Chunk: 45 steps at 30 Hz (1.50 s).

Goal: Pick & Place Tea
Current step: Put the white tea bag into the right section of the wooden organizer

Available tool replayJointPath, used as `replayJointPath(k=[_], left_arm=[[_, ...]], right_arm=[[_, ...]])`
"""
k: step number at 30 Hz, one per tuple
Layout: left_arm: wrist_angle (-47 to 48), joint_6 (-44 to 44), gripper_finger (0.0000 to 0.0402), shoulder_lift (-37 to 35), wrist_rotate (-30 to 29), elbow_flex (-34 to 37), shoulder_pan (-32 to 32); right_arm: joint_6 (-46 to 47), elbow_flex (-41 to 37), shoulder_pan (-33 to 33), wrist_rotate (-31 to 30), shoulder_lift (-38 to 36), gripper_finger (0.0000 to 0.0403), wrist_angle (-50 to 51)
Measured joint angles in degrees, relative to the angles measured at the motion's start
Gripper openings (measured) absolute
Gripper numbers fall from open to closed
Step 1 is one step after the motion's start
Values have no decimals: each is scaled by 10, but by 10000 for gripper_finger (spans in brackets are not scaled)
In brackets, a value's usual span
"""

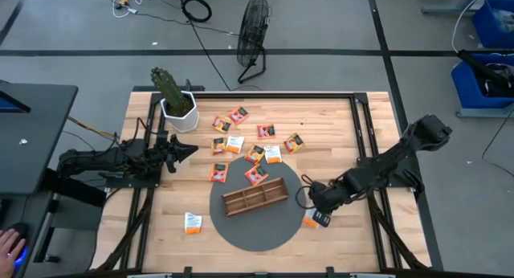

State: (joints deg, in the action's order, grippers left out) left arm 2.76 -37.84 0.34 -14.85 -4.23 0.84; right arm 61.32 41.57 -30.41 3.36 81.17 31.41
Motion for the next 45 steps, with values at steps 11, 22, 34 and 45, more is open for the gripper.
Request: replayJointPath(k=[11,22,34,45], left_arm=[[0,-1,23,0,0,0,0],[0,-5,23,0,0,0,0],[4,-5,23,0,0,0,0],[5,-5,23,0,0,0,0]], right_arm=[[-169,187,34,-127,0,0,176],[-374,315,90,-285,11,0,175],[-530,465,138,-285,181,0,245],[-543,467,131,-277,248,0,254]])
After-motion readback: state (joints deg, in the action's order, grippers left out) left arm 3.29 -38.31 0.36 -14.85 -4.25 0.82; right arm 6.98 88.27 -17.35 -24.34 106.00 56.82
